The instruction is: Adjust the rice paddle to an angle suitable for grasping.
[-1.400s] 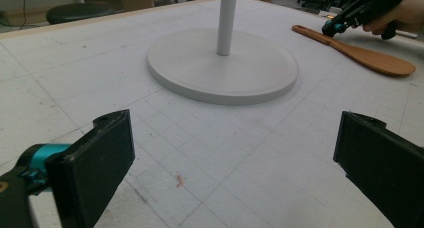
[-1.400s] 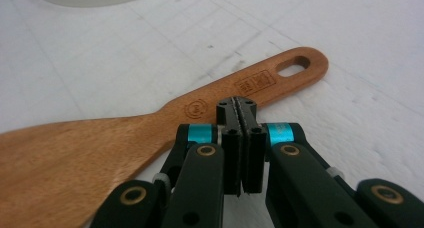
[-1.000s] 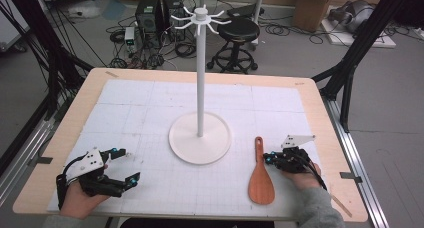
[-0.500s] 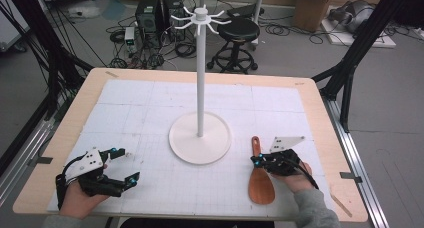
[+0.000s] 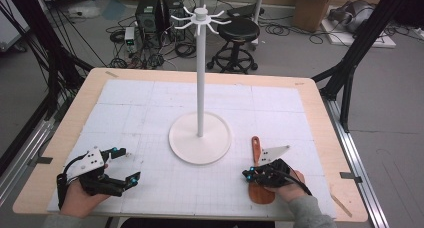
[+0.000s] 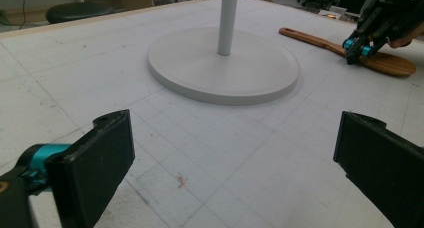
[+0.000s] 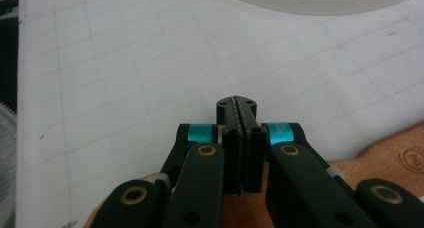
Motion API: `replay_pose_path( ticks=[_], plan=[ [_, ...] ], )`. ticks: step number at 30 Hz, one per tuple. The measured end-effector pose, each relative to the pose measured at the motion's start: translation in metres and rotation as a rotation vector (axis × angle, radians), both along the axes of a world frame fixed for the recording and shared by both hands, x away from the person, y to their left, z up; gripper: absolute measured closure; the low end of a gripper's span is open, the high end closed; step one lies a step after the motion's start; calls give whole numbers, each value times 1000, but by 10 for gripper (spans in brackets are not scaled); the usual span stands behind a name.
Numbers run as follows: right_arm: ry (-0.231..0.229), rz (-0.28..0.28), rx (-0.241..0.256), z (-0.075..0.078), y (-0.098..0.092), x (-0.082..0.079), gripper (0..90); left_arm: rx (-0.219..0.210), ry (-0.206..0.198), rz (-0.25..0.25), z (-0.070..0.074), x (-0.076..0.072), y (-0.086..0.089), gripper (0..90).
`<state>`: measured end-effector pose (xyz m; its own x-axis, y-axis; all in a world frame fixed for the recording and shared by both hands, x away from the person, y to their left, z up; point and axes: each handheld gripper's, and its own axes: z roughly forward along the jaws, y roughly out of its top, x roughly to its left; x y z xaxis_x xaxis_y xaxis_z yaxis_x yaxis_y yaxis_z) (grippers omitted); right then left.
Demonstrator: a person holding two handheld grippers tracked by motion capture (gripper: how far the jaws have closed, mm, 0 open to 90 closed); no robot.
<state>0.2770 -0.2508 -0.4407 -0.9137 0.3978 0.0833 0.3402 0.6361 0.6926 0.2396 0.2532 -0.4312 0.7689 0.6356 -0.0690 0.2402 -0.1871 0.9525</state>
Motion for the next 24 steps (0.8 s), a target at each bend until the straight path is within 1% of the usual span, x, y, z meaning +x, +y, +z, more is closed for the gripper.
replay_pose_path(
  ticks=[2, 3, 5, 8, 11, 15, 17, 20, 22, 23, 24],
  plan=[
    [5, -1, 12, -1, -3, -4, 893, -4, 2, 1, 0, 0, 0, 34],
    [15, 2, 13, -1, -6, -6, 893, -6, 4, 2, 0, -1, 0, 34],
    [12, 11, 12, 0, -11, -10, 893, -10, 1, 2, 0, -1, 0, 34],
    [11, 6, 10, 0, -22, -17, 893, -5, -3, 1, 1, -1, 1, 34],
    [14, -2, 4, 1, -33, -21, 893, -8, -1, 4, 1, -1, 0, 34],
    [24, -26, -9, 2, -50, -27, 893, -10, -2, 5, 1, -1, 0, 34],
    [31, -40, -5, 2, -59, -29, 893, -7, -5, 6, 1, -1, 0, 34],
    [36, -39, 19, 0, -70, -31, 893, -6, -1, 3, 1, -1, 0, 34],
    [47, -38, 48, -2, -74, -30, 893, -2, -2, 2, 0, 0, 0, 34],
    [44, -34, 53, -2, -75, -30, 893, -1, -2, 2, 0, 0, 0, 34],
    [25, -43, 61, 0, -76, -30, 893, -2, -2, 3, 0, 0, 0, 34]
  ],
)
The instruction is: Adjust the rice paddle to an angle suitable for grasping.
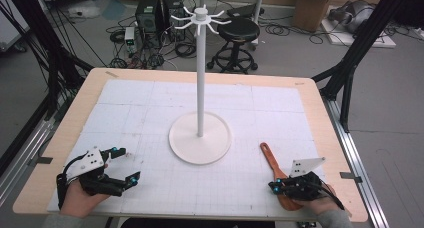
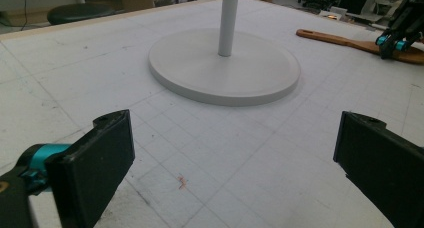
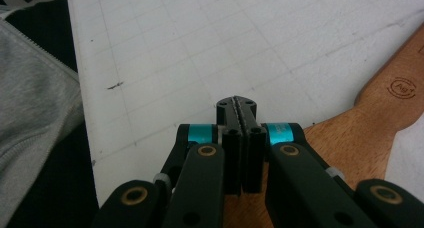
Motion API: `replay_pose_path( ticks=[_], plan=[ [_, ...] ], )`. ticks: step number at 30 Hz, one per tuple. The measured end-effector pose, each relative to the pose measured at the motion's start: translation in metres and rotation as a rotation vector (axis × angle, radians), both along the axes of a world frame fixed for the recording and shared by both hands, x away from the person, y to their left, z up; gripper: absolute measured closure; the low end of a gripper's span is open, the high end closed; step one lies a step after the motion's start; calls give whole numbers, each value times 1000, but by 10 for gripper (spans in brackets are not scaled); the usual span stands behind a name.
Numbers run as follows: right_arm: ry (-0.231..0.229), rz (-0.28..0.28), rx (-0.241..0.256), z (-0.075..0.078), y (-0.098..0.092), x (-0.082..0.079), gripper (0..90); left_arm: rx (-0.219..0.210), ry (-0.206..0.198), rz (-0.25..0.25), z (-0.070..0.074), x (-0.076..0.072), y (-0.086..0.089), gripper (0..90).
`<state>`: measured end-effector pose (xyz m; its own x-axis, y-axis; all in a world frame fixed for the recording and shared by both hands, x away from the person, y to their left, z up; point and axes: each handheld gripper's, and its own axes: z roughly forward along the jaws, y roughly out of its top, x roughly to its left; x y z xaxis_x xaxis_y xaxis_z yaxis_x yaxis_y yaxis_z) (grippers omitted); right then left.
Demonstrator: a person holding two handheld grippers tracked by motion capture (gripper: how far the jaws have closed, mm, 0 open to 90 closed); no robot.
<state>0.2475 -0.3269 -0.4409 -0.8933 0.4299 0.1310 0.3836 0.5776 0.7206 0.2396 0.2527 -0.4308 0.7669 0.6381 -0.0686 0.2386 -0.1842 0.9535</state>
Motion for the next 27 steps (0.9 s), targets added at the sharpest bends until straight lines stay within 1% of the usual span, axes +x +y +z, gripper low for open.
replay_pose_path(
  ticks=[1, 2, 3, 4, 6, 9, 11, 12, 14, 19, 23, 24, 27],
  plan=[
    [-16, -14, 21, 2, -2, 1, 893, -1, -1, -1, 0, 0, 0, 34],
    [-56, -41, 45, 6, -4, 2, 893, 0, -1, -1, 0, 0, 0, 34],
    [-97, -103, 39, 11, -8, 7, 892, -2, 3, -2, 0, 0, 0, 34],
    [-97, -103, 39, 11, -8, 7, 892, 1, 4, -3, 0, 1, 0, 34],
    [-128, -161, 24, 13, -13, 13, 893, -1, 5, -2, 0, 1, -1, 34],
    [-138, -210, 5, 13, -18, 25, 893, -2, -2, -1, 0, 0, 0, 34],
    [-129, -219, 22, 12, -20, 30, 892, -1, -6, 3, 1, 1, 1, 34],
    [-129, -218, 28, 11, -20, 31, 892, -1, 0, 1, 0, 0, 0, 34],
    [-130, -214, 19, 10, -20, 34, 892, 2, -2, 0, 0, 0, 0, 34],
    [-117, -242, 13, 7, -23, 40, 892, 3, -3, 1, 0, -1, 0, 34],
    [-94, -263, -17, 2, -24, 47, 892, 7, 3, 0, 0, 0, 0, 34],
    [-94, -267, -25, 1, -24, 48, 892, 7, 2, -1, 0, 0, 0, 34],
    [-83, -263, -38, -1, -22, 51, 892, 7, 2, -1, 0, 0, 0, 34]
  ],
)
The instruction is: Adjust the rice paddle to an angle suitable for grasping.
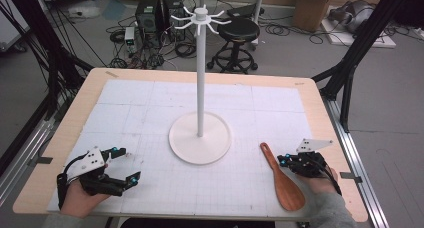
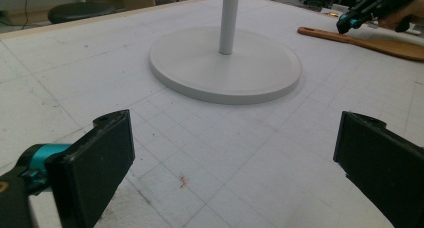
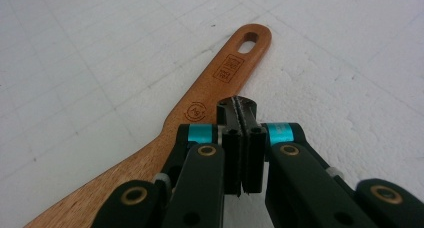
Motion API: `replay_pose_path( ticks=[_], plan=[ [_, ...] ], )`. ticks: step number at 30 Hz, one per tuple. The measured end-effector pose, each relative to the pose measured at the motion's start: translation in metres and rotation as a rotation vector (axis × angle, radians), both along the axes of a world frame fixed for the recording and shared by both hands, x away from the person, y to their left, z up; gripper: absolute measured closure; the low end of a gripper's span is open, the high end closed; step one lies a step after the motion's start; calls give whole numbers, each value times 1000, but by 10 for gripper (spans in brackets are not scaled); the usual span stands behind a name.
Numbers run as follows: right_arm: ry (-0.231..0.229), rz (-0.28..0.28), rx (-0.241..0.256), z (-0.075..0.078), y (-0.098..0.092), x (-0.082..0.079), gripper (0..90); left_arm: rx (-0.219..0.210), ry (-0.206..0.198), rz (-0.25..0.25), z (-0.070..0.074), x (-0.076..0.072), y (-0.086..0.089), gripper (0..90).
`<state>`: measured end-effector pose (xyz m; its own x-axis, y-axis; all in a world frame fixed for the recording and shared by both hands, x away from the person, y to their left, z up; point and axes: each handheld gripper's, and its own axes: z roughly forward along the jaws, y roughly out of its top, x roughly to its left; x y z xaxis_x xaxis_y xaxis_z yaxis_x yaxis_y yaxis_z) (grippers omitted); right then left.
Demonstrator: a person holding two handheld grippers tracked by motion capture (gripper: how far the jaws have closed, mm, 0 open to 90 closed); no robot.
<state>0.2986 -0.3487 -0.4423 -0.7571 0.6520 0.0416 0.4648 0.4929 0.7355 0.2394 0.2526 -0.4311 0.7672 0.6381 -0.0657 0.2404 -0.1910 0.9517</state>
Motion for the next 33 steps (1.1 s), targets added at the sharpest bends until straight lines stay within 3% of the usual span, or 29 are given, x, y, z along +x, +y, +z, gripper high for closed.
replay_pose_path(
  ticks=[6, 12, 17, 22, 27, 33],
  plan=[
    [18, 29, -3, -2, 5, 0, 892, 0, -1, 1, 0, 0, -1, 34],
    [37, 15, 7, -2, 9, 0, 893, 6, -1, 2, 0, 1, -1, 34],
    [58, 63, 11, -1, 17, 1, 893, 3, -2, 1, 0, 0, -1, 34],
    [48, 123, -36, 2, 36, -1, 893, 12, -2, -1, -1, 1, -1, 34],
    [62, 186, -44, 4, 51, -1, 893, 10, -6, 0, 0, 1, -1, 34],
    [47, 235, -77, 6, 68, -5, 892, 8, -6, -1, 0, 1, -1, 34]
  ],
)
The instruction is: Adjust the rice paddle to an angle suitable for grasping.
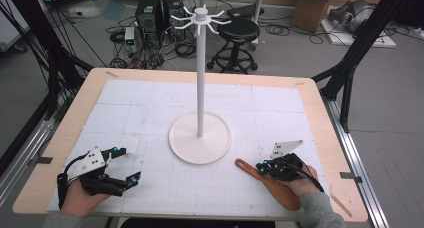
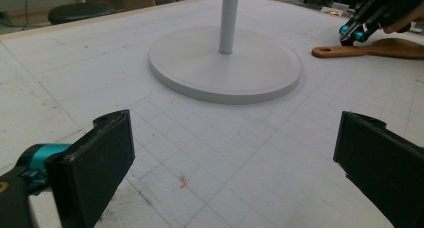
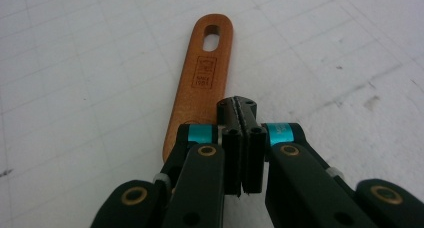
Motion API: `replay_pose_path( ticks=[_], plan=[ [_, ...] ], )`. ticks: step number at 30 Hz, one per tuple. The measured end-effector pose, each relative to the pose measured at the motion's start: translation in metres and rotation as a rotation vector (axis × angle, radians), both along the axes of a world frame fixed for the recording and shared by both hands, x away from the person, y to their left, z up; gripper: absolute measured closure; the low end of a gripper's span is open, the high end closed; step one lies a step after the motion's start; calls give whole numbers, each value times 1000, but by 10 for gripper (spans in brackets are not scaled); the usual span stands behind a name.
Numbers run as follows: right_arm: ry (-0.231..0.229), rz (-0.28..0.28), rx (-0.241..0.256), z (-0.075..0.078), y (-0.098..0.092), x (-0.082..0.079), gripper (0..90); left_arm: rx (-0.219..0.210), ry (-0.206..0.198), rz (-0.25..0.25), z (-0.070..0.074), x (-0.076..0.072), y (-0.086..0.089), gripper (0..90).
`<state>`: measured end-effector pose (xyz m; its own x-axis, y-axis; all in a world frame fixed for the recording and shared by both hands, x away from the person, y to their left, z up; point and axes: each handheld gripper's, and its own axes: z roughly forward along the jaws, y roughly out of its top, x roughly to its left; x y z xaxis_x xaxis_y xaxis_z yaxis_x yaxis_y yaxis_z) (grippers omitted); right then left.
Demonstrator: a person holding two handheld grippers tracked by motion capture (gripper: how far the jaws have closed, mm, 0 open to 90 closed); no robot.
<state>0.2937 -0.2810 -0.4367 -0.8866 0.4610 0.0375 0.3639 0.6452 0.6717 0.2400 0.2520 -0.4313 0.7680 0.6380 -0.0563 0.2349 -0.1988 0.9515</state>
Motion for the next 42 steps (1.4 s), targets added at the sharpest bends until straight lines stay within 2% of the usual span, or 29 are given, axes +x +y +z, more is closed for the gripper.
replay_pose_path(
  ticks=[7, 11, 16, 19, 21, 24, 26, 31, 33, 37, 39, 42],
  plan=[
    [10, 68, -16, 2, 19, -5, 892, -1, 1, -1, 0, 0, 0, 34],
    [-3, 114, -35, 2, 31, -9, 892, -3, 2, -1, 0, 0, 0, 34],
    [-13, 130, -45, 3, 37, -11, 887, -7, 2, 1, 0, 0, 0, 34],
    [-40, 120, -35, 7, 37, -13, 792, -7, 2, -1, 0, 0, 1, 34],
    [-76, 100, -5, 15, 38, -16, 693, -6, 2, -1, 0, 0, 1, 34],
    [-85, 81, 23, 24, 41, -20, 534, -3, 2, -1, 0, 0, 0, 34],
    [-97, 74, 19, 27, 45, -23, 441, -2, 2, -2, 0, 0, 0, 34],
    [-77, 79, 11, 31, 45, -28, 263, -2, 2, -1, 0, 0, 0, 34],
    [-95, 71, -5, 32, 42, -32, 167, -4, 5, -2, 0, 0, 0, 34],
    [-95, 24, -9, 34, 37, -35, 0, -2, 2, -1, 0, 0, 0, 34],
    [-105, -4, -12, 36, 34, -35, 0, -4, 2, 0, 0, 0, 0, 34],
    [-101, -3, -1, 39, 31, -36, 0, -2, 2, -1, 0, 0, 0, 34]
  ],
)
